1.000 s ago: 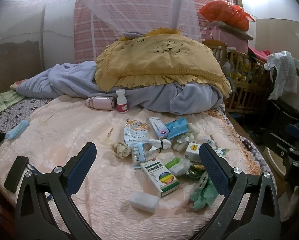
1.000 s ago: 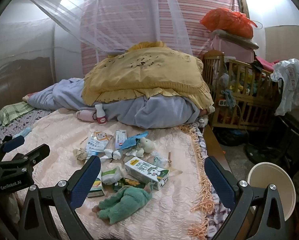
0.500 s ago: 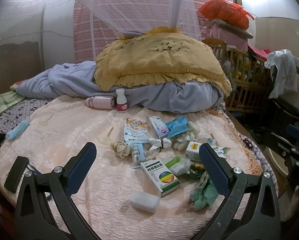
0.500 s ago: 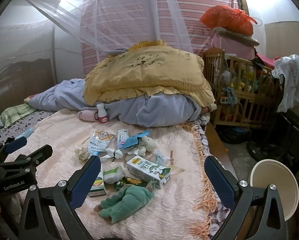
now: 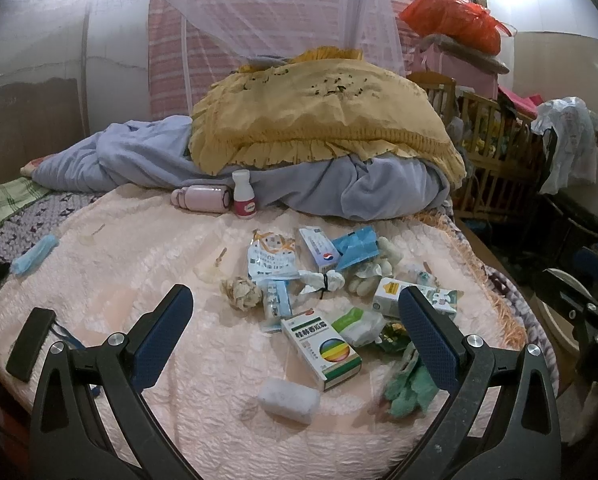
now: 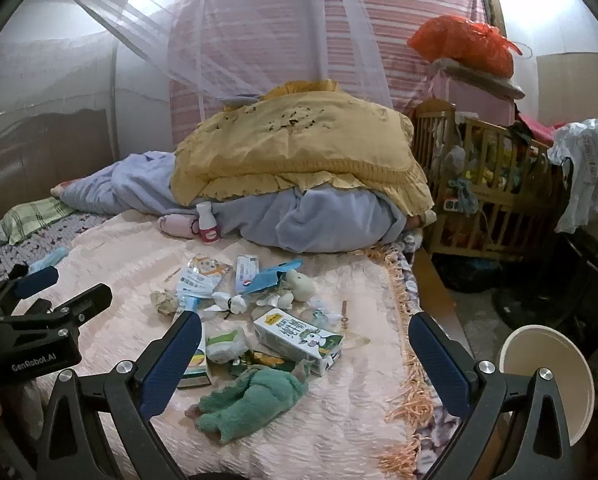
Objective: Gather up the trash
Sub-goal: 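Move both grippers over the clutter of items on the bed, then grasp the white sponge block with the left gripper while the right grasps the green towel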
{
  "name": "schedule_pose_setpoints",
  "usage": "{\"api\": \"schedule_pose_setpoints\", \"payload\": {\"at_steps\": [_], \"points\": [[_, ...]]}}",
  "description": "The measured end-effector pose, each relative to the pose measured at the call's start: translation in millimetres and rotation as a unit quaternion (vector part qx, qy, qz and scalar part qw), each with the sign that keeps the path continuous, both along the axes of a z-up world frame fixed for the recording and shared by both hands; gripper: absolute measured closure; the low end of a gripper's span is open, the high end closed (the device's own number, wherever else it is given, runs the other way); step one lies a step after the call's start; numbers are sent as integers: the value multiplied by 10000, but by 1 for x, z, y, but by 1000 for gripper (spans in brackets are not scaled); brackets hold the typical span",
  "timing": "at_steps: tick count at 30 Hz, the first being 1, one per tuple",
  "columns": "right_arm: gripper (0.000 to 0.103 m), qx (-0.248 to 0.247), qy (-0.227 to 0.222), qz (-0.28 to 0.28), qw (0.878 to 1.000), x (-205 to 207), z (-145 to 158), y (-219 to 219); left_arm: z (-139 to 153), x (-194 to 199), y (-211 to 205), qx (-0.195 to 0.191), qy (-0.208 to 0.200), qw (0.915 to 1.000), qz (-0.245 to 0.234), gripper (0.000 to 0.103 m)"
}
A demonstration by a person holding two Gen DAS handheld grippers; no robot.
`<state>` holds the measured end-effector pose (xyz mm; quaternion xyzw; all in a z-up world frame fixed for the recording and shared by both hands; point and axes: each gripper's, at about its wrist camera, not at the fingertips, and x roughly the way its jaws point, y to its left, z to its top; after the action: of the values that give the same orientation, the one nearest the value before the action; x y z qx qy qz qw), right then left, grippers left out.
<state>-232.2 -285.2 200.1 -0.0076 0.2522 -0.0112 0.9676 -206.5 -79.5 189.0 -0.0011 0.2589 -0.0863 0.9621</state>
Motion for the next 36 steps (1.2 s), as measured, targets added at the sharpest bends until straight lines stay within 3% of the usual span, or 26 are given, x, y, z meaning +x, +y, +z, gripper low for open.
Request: {"api": "schedule_pose_setpoints", "payload": {"at_steps": [26,32,36], "points": [[0,177,730,228,9969,30,-46,-9,-29,28,34,221,531,9980,261,1],[1,180,1139,594,9916,39,-66,-1,-45,21,36,314,862,9955,-234,1],[17,558,1633,861,9812,48,-94,-2,-61,18,32,266,1154,9913,-575,1]]}}
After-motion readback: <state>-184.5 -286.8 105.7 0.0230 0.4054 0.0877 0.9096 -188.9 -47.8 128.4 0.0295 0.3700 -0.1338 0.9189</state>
